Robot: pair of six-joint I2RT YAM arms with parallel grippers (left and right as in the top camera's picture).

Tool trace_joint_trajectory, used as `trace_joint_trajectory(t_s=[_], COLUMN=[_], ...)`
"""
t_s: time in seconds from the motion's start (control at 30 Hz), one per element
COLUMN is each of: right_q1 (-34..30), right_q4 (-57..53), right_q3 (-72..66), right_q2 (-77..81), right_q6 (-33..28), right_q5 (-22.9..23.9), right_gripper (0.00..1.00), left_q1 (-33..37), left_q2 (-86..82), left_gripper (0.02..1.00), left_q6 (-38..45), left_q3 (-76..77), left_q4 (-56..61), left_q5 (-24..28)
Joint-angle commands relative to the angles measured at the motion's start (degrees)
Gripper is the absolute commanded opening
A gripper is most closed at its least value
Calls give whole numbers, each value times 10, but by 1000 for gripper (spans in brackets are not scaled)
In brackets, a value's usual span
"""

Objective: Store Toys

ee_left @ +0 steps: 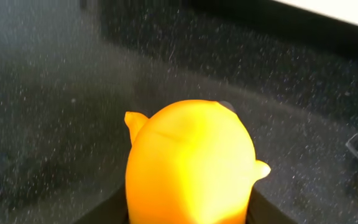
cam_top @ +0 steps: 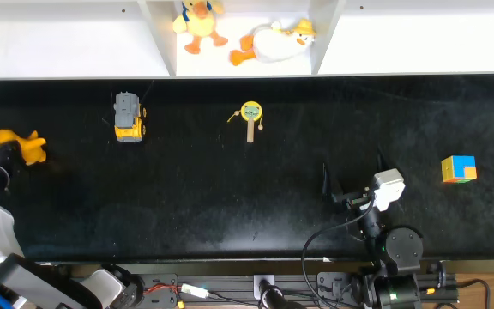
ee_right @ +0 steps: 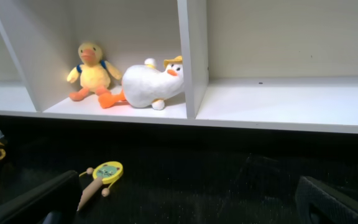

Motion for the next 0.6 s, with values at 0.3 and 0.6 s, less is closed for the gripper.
trace_joint_trajectory(t_s=[0.3, 0.6], right_q1=[5, 5], right_q4=[2, 2], right_q3=[-7, -7], right_q2=[-5, -5], right_q6=[2, 2], right_q5=[3, 3], right_gripper=[996, 996], left_q1=[-32, -125], left_q2=[-49, -23], left_gripper=[332, 329], left_q6=[-95, -97], left_q3=[23, 83], left_q4=[106, 140], left_q5=[51, -24])
